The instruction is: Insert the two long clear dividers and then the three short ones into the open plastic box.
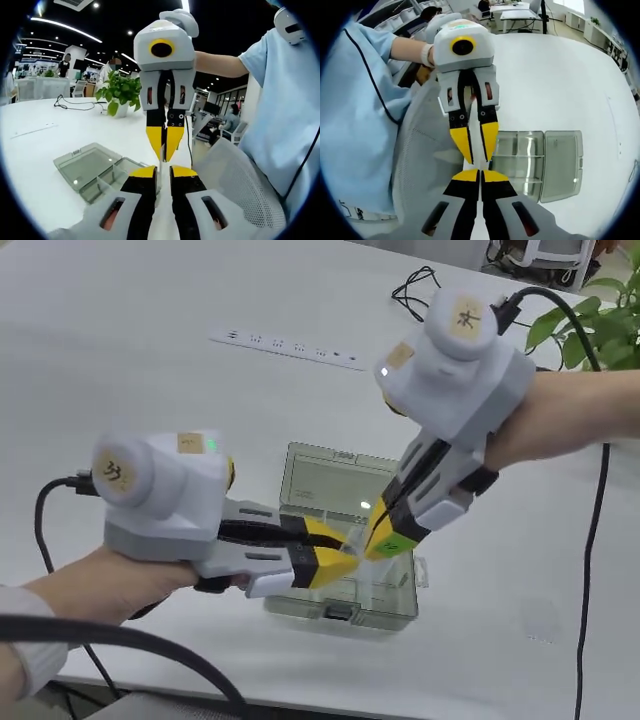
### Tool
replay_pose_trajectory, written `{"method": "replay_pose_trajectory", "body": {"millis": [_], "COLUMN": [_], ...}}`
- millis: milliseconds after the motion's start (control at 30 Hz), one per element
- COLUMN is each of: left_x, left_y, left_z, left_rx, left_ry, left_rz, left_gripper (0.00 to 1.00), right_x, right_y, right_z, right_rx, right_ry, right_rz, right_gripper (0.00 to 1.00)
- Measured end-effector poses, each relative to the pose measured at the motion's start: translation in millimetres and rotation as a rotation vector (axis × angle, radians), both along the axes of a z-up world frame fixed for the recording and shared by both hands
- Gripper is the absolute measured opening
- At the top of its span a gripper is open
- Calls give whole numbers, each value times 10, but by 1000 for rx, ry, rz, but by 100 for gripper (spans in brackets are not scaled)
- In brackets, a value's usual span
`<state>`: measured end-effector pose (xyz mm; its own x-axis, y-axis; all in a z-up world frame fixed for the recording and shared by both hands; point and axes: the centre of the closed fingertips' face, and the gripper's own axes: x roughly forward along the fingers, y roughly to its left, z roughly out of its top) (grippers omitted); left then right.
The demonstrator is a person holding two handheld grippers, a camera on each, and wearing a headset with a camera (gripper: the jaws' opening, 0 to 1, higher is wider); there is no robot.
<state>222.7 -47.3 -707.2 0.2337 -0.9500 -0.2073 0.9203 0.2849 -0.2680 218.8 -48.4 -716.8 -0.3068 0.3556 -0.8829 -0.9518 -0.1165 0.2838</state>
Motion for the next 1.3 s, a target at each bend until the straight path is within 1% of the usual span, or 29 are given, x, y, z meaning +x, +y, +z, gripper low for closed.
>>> {"method": "replay_pose_trajectory", "body": {"millis": [200,267,367,433,467,500,533,567,667,733,767,833,867,900,967,1000,1067,1133,1200,1233,1300], "left_x": [86,111,134,153,161,163,164,168,178,184,185,187,186,190,207,213,229,252,265,265,260], "left_y": [140,187,261,301,322,337,360,375,419,450,466,491,506,519,548,554,563,579,589,592,592], "left_z": [-86,-113,-167,-197,-212,-225,-240,-254,-282,-307,-313,-333,-350,-361,-379,-382,-378,-395,-414,-426,-421], "left_rx": [53,72,110,127,131,137,144,152,166,178,183,193,200,206,218,217,213,223,231,233,231], "left_ry": [-12,-20,-32,-42,-42,-42,-52,-53,-66,-61,-73,-69,-65,-72,-77,-74,-79,-78,-73,-64,-66], "left_rz": [53,69,86,103,112,116,123,129,146,158,162,167,171,175,191,197,210,226,228,227,226], "left_gripper": [26,32,38,44,47,49,51,53,60,65,65,68,70,72,79,83,93,100,100,100,100], "right_x": [143,211,309,347,380,389,416,446,493,534,563,592,592,585,588,589,589,601,597,593,578], "right_y": [-24,-30,-31,-27,-21,-21,-16,-15,-22,-28,-24,-30,-32,-34,-44,-49,-64,-72,-77,-82,-84], "right_z": [-55,-69,-97,-116,-130,-141,-159,-177,-221,-257,-279,-317,-332,-344,-379,-394,-429,-462,-478,-489,-498], "right_rx": [-21,-23,-26,-28,-27,-28,-27,-29,-34,-36,-35,-37,-37,-37,-39,-40,-42,-43,-42,-46,-46], "right_ry": [-43,-73,-104,-111,-124,-123,-125,-127,-144,-148,-147,-153,-147,-140,-143,-140,-137,-127,-126,-122,-119], "right_rz": [-32,-50,-77,-88,-93,-94,-99,-102,-99,-107,-108,-115,-121,-126,-127,-129,-133,-144,-147,-150,-151], "right_gripper": [2,2,2,2,2,2,2,2,2,2,2,2,2,2,2,2,2,2,2,2,2]}}
